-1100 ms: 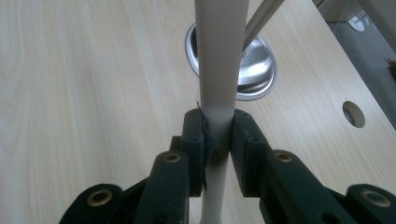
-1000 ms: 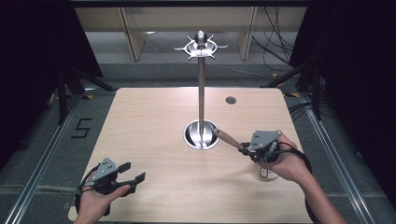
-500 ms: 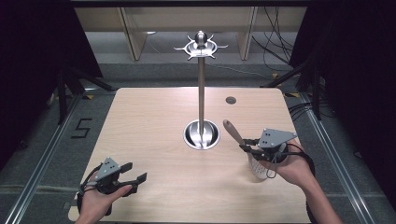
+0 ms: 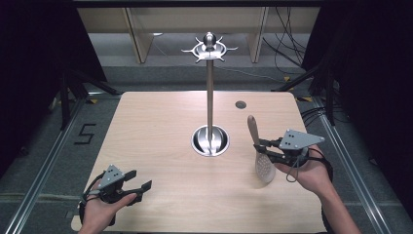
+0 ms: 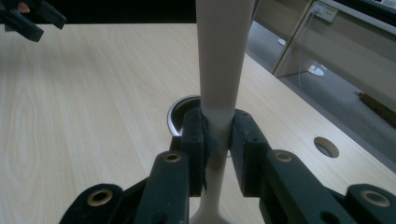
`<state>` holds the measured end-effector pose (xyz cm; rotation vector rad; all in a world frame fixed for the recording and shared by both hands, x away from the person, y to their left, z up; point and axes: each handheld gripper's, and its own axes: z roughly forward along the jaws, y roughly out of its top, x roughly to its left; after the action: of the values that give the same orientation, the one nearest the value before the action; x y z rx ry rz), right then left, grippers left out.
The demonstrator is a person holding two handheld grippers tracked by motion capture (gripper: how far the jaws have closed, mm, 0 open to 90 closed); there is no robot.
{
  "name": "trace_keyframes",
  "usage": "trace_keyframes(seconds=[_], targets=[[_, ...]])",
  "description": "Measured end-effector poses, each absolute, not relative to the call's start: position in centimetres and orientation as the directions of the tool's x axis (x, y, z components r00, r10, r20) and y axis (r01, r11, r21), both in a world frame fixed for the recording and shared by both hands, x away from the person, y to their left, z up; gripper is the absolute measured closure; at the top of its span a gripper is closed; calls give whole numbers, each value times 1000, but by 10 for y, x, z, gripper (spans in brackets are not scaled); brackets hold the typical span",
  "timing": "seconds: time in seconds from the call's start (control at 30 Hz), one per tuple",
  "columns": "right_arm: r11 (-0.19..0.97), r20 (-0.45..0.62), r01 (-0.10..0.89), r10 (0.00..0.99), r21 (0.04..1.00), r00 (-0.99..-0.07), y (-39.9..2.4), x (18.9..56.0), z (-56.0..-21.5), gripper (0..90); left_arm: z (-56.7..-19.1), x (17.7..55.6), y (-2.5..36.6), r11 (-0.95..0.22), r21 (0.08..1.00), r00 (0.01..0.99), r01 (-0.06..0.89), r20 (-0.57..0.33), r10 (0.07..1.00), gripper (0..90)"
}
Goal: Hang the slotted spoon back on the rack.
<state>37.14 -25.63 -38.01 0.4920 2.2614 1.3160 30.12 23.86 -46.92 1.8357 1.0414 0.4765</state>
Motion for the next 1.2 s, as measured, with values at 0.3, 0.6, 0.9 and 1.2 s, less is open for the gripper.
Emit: trace_keyframes(seconds=[0.3, 0.6, 0.9, 1.2], targets=[[416, -200, 67, 565, 907, -801, -255, 372, -374, 773, -469, 296, 244, -177, 871, 553, 458, -124, 824, 275], [371, -195, 59, 609, 927, -769, -252, 369, -367, 772, -468, 299, 243, -203, 875, 575, 439, -100, 812, 275], [298, -118, 108, 646, 948, -754, -246, 364, -360, 772, -468, 298, 244, -194, 877, 570, 440, -105, 815, 275], [258, -114, 94, 687, 961, -718, -242, 364, -350, 772, -467, 297, 243, -182, 876, 557, 447, -114, 822, 275]])
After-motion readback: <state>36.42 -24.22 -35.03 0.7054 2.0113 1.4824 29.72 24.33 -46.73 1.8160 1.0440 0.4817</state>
